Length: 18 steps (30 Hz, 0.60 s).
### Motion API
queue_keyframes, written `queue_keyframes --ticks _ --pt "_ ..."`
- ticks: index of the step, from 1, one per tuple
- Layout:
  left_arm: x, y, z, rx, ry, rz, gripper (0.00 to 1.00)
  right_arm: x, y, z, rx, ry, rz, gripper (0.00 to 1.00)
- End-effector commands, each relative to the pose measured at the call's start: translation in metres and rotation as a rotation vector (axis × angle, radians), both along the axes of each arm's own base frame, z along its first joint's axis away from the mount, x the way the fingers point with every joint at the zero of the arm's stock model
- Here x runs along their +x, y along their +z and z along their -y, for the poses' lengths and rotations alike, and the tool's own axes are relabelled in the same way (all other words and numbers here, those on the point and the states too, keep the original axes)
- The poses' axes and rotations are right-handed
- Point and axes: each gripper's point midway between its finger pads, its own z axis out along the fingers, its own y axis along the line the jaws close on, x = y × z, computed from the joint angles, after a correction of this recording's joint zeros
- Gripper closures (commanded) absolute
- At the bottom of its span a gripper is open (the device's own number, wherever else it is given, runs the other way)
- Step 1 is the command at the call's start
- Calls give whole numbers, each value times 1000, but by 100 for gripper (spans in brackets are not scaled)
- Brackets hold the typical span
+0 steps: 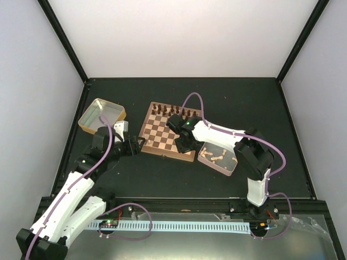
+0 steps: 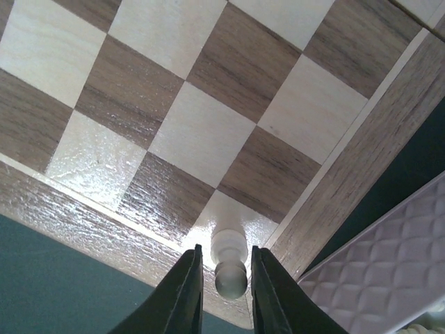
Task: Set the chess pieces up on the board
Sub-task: Pick up the chess piece from the chessboard.
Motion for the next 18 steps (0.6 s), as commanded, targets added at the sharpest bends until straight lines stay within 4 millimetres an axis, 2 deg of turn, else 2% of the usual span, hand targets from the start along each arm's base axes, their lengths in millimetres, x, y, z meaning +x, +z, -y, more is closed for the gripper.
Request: queue_keyframes --ticks 1,6,14,18 --pt "3 20 -1 -11 5 43 30 7 -6 3 -15 -32 30 81" --pt "3 22 -1 -10 7 45 30 9 -8 -1 -5 -27 30 95" --pt "3 28 -4 -3 22 56 30 18 6 -21 63 -11 52 96" --pt "4 30 -10 11 49 64 30 31 19 -44 114 9 82 96"
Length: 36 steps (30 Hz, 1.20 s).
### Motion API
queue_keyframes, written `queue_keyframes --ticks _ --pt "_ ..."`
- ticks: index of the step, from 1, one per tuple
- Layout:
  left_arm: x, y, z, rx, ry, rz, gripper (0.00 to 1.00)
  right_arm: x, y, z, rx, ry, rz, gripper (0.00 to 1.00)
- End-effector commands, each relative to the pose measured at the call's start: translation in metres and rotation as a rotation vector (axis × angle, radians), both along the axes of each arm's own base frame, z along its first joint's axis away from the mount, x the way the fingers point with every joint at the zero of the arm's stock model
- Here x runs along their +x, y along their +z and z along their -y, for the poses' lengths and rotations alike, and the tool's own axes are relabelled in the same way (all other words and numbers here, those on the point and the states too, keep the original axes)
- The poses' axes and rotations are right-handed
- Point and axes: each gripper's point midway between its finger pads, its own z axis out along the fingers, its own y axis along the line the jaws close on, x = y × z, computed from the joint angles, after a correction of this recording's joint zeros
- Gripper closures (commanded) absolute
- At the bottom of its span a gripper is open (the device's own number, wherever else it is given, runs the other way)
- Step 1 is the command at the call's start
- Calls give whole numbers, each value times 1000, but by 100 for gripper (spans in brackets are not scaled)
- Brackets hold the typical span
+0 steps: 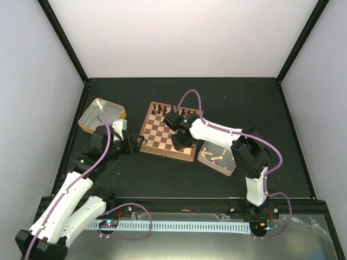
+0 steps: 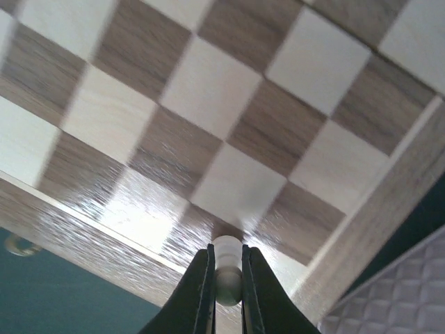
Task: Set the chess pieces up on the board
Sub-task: Pick up the chess piece from the chessboard, then place the chess piece on the chessboard.
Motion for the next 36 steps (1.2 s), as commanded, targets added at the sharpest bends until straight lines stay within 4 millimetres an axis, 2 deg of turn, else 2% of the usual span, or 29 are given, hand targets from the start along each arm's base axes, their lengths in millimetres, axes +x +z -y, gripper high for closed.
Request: queue_keyframes --ticks 1,8,14,23,36 --pt "3 21 -11 15 54 50 30 21 19 -37 90 31 59 96" --pt "0 33 -32 41 158 102 30 42 29 -96 155 72 95 96" --pt "-3 40 -39 48 188 125 30 56 32 -128 226 68 117 95" --pt "-4 40 -42 52 199 127 30 59 21 -149 257 70 103 94" --pt "-6 39 -43 55 204 124 30 60 7 -160 279 73 86 89"
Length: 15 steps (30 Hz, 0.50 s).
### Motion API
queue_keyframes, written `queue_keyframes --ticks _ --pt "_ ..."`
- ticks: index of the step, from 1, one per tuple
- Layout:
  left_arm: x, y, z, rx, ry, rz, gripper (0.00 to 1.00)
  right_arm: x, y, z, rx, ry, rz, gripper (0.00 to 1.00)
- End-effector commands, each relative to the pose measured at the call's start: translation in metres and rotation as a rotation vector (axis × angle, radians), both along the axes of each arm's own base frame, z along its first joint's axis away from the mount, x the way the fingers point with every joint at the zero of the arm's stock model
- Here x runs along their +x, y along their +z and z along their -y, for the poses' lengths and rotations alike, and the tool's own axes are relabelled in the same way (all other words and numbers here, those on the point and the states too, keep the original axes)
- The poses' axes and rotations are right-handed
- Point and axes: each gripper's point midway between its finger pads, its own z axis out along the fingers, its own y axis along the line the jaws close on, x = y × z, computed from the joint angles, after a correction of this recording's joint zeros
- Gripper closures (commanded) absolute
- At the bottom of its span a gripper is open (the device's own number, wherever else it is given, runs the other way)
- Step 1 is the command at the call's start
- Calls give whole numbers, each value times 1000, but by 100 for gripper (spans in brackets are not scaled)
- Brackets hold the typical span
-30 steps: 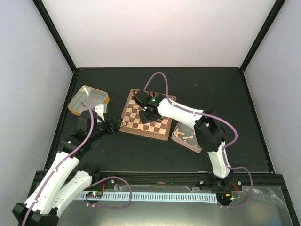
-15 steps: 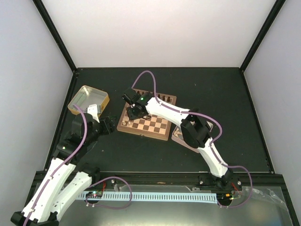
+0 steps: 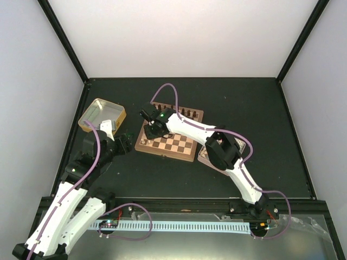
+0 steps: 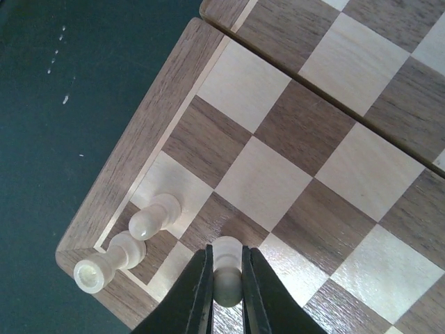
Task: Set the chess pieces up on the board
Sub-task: Place the chess piece on the chessboard.
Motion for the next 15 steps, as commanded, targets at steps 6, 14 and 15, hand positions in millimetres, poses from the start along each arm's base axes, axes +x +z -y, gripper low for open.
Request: queue_keyframes --ticks 6,14,15 --pt "-3 13 -6 -4 24 21 30 5 -5 -14 16 1 16 82" --pt "-4 17 -4 -7 15 27 30 8 30 -17 81 -13 54 69" --pt "-3 17 -3 -8 9 27 30 9 39 -15 94 -22 64 68"
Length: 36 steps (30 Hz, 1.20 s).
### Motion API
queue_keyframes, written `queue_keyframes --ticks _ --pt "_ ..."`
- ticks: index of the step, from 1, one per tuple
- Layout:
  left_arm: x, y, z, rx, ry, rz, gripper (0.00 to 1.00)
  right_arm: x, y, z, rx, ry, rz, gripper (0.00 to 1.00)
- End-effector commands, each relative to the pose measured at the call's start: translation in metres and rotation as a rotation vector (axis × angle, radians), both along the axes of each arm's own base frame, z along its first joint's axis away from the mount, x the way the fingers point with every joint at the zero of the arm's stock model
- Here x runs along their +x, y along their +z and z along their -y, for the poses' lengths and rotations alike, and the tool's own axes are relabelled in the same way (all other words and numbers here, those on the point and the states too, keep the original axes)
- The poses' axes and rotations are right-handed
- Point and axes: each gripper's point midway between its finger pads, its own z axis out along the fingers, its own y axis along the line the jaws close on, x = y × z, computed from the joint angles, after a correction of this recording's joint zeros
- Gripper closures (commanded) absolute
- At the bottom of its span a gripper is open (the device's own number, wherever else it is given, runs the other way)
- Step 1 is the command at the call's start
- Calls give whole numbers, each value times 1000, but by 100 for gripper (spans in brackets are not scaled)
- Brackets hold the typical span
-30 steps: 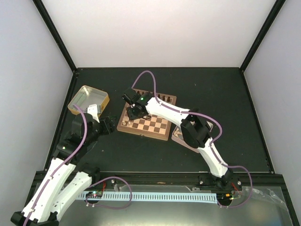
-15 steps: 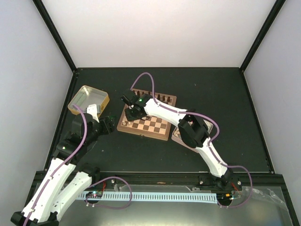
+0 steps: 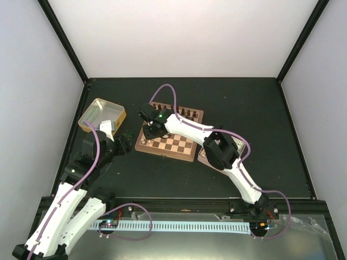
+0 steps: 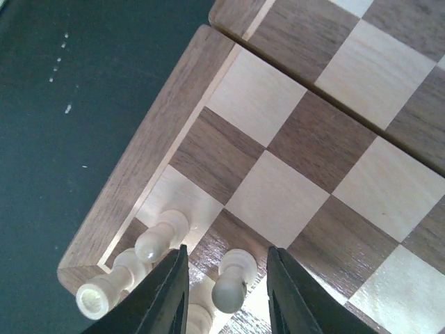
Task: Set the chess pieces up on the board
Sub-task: Place the chess piece on the chessboard, then pick up the chess piece from the storage box.
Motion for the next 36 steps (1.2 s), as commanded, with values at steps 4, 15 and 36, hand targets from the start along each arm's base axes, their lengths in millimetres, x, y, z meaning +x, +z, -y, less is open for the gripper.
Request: queue_keyframes --ticks 4,15,36 --pt "-1 21 8 -18 -56 42 29 8 82 16 160 -81 112 65" --pt "4 38 53 -104 -284 96 29 -31 75 219 69 -433 197 64" --pt "12 34 92 -225 -370 5 31 -3 -7 334 -26 -828 151 64"
